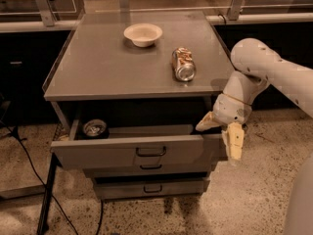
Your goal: Open top drawer
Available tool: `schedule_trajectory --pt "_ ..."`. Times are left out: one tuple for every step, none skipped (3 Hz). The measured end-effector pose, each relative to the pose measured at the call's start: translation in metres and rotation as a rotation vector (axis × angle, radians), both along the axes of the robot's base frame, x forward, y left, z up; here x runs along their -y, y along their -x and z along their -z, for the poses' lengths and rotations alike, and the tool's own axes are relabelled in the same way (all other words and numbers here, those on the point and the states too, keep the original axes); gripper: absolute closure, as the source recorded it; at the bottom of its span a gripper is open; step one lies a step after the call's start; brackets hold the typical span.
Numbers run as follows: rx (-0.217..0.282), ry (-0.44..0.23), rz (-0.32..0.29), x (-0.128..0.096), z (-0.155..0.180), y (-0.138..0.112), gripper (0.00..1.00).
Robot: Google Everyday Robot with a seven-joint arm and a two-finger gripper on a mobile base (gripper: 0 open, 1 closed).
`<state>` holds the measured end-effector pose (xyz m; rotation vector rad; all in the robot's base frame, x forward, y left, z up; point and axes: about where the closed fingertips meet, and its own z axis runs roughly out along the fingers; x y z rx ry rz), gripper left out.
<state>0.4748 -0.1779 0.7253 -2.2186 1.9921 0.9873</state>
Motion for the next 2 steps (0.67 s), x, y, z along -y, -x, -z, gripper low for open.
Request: schedule_trajectory --pt "0.003 -0.003 -0.051 -0.0051 0.0001 0.0019 0.00" --pt "0.003 -0.003 -0.051 -0.0051 0.0001 0.0019 0.00"
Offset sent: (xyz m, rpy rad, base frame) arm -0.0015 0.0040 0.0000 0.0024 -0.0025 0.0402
